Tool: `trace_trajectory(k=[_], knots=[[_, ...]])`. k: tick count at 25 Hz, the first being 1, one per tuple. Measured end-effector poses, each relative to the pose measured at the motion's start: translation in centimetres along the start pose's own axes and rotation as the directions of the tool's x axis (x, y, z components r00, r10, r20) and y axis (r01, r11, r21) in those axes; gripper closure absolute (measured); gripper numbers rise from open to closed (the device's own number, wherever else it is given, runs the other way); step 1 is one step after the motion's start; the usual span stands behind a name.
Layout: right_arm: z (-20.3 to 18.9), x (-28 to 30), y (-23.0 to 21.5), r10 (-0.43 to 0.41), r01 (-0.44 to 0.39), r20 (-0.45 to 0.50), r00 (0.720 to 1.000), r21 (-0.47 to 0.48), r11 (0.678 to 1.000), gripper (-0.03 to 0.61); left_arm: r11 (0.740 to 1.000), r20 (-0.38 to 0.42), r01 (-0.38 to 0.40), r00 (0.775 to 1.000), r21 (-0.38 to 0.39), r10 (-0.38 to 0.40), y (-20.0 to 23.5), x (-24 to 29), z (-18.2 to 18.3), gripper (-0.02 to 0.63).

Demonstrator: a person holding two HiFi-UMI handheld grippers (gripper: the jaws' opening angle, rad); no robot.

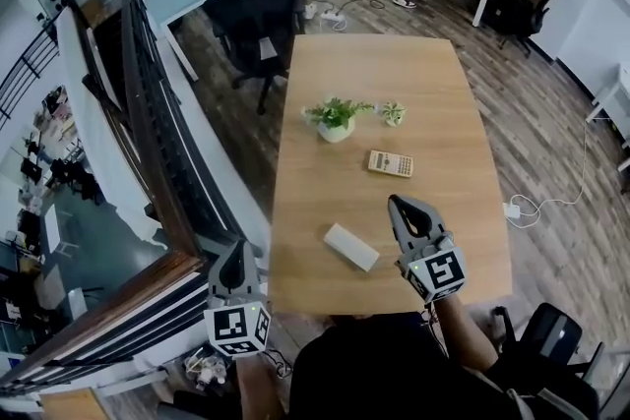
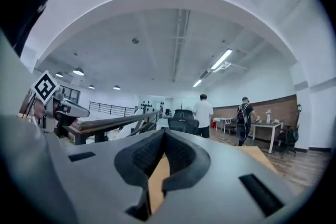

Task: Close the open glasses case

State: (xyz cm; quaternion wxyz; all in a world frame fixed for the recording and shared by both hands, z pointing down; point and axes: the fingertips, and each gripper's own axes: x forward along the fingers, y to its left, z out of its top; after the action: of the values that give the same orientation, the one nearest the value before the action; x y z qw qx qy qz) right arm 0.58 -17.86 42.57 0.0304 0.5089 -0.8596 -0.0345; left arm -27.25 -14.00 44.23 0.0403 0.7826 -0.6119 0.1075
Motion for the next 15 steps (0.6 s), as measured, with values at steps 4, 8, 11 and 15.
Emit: trace_trajectory(k=[4, 8, 11, 15], knots=[[1.8, -1.9, -2.0, -0.079, 0.082, 0.084, 0.993, -0.037, 0.996, 0.565, 1.000, 0.001, 0.002, 1.000, 0.002, -0.002, 0.0, 0.1, 0.1, 0.615], [1.9, -2.7, -2.8, -0.113, 0.115, 0.093, 0.989, -0.009, 0.993, 0.565, 1.000, -0.004, 0.006, 1.000, 0.018, -0.006, -0.3, 0.3, 0.2, 0.616], [2.6, -2.9, -2.5, -0.093, 0.098, 0.138, 0.986, -0.024, 0.995, 0.565, 0.999, -0.017, -0.019, 1.000, 0.044, 0.020, 0.4, 0.3, 0.0, 0.617], [3.0, -3.2, -2.7, -0.091, 0.098, 0.157, 0.983, -0.034, 0.995, 0.565, 0.999, -0.013, -0.043, 0.999, 0.034, 0.043, 1.8, 0.3, 0.3, 0.615]])
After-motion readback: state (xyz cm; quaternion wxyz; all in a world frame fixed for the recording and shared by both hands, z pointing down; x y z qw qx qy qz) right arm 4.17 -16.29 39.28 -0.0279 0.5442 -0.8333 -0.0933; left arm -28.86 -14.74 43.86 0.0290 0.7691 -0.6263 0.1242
